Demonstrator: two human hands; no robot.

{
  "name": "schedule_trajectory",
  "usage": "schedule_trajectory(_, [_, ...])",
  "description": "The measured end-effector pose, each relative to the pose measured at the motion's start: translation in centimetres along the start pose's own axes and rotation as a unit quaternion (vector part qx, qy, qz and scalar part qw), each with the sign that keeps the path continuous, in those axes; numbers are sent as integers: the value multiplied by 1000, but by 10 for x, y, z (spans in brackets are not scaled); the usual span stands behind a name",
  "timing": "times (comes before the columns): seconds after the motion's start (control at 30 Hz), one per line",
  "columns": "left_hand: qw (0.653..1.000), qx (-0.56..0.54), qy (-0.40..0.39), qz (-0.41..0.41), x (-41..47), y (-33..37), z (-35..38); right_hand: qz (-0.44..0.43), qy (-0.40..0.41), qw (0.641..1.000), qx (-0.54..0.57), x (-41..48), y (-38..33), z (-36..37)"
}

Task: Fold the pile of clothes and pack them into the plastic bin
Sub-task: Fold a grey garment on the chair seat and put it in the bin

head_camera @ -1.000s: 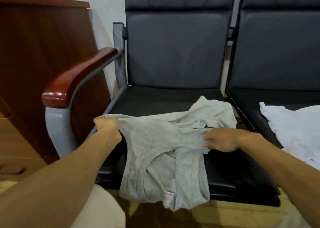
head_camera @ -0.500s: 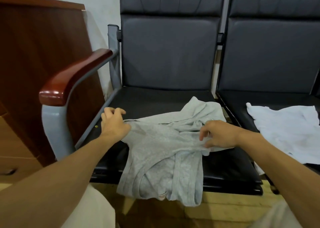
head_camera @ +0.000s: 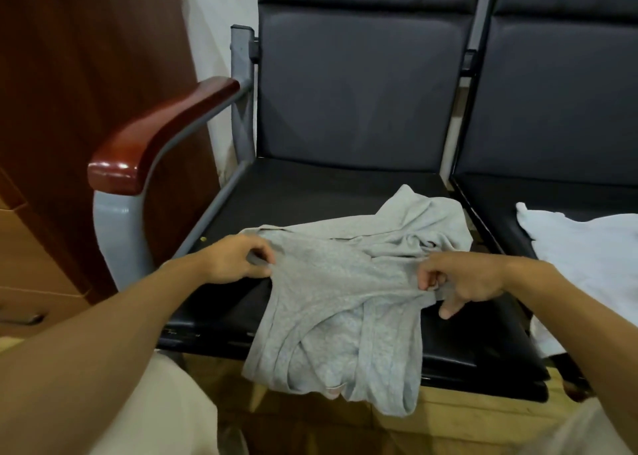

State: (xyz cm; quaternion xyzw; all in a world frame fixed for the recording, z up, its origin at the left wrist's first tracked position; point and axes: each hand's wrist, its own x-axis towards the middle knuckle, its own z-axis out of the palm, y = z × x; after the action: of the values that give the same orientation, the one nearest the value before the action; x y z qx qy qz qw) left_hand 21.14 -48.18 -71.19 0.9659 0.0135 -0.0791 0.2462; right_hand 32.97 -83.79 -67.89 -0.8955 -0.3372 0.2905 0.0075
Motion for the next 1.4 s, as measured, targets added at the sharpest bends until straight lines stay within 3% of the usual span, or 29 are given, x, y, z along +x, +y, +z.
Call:
schedule_trajectory(0.1, [999, 40, 20, 8, 8, -3, 3, -2, 80, 996, 50, -6, 14, 4])
schedule_trajectory(0.23, [997, 65, 13, 28, 14, 8, 9, 2, 152, 988, 27, -11, 19, 7])
schedule_trajectory(0.37, [998, 33, -41, -20, 13, 14, 14, -3, 174, 985, -3, -15, 15, 13])
schedule_trajectory(0.47, [999, -26, -20, -34, 9, 20, 14, -20, 180, 983, -7, -22, 11, 14])
schedule_trajectory(0.57, [998, 5, 20, -58, 3, 28, 11, -32, 184, 982, 14, -33, 13, 14])
schedule_trajectory(0.83, [997, 36, 1, -66, -5, 44, 17, -42, 151, 988, 6, -34, -3, 32])
schedule_trajectory(0.93, [997, 29, -9, -76, -6, 46, 19, -45, 195, 978, -52, -32, -7, 36])
schedule_trajectory(1.07, [996, 20, -9, -83, -9, 46, 17, -46, 249, 967, -12, -36, -1, 34])
schedule_trajectory(1.23, [997, 0, -9, -75, -12, 44, 16, -50, 164, 985, -17, -46, 15, 32])
schedule_trajectory(1.4, [994, -64, -57, -62, -26, 36, 7, -45, 146, 987, -55, -49, 32, 34])
